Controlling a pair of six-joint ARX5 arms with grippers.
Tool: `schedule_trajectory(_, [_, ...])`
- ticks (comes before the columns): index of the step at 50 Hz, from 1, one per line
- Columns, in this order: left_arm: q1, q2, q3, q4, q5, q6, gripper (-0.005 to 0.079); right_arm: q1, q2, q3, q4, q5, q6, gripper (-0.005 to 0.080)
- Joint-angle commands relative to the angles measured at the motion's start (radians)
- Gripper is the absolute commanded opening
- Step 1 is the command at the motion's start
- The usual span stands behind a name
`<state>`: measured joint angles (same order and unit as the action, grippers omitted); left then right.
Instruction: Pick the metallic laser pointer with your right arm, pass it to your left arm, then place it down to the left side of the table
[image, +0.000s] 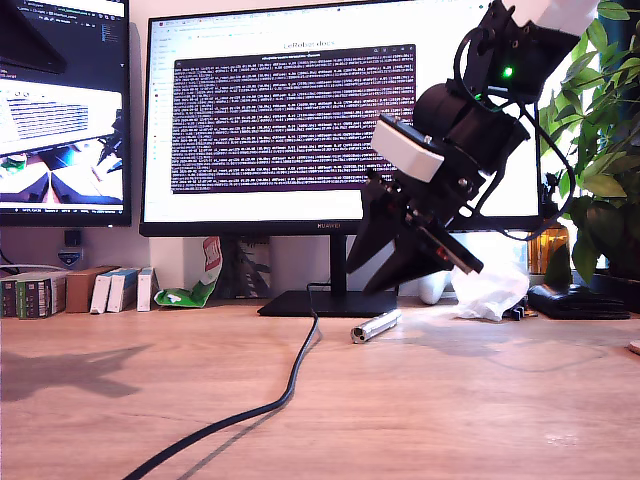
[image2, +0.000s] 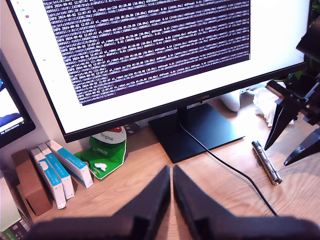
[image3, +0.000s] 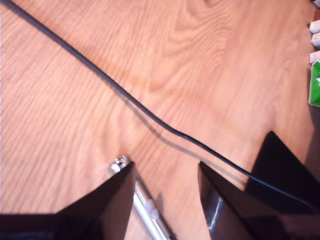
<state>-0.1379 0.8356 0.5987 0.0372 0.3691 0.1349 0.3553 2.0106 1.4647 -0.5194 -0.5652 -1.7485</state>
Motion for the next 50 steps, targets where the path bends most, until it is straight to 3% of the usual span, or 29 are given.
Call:
schedule_trajectory(1, [-0.005,0.003,0.019,0.004,0.005,0.004,-0.0010,0.008,0.053,-0.004,-0.002,-0.003,0.000,0.0362])
schedule_trajectory(50, [-0.005,0.003,0.019,-0.006,0.005,0.004,-0.0010,-0.037,0.116,-0.004,0.014,-0.029,-0.010,0.0361])
